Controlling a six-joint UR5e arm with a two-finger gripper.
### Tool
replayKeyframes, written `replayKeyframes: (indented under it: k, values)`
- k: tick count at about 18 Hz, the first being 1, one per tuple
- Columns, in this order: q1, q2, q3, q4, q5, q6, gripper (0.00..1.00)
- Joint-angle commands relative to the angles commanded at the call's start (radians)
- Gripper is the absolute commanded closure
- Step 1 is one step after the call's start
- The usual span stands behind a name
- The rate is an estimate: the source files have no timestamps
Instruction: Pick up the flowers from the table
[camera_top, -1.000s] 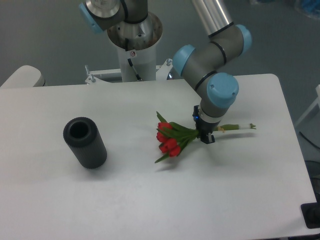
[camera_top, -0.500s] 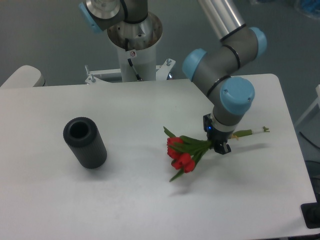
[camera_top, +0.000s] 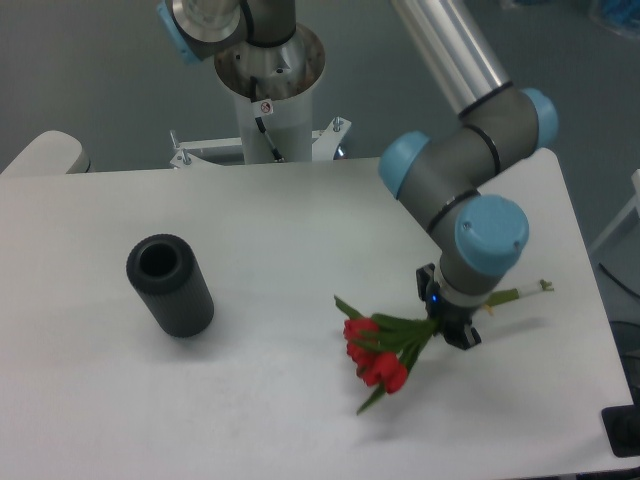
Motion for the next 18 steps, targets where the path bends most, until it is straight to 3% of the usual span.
replayKeyframes:
  k: [9, 18]
  values:
    - [-0.067, -0.032, 0.046, 0.003, 0.002, -0.223, 1.00]
    - [-0.124, -0.026, 0.031, 0.000, 0.002, -0.266, 1.00]
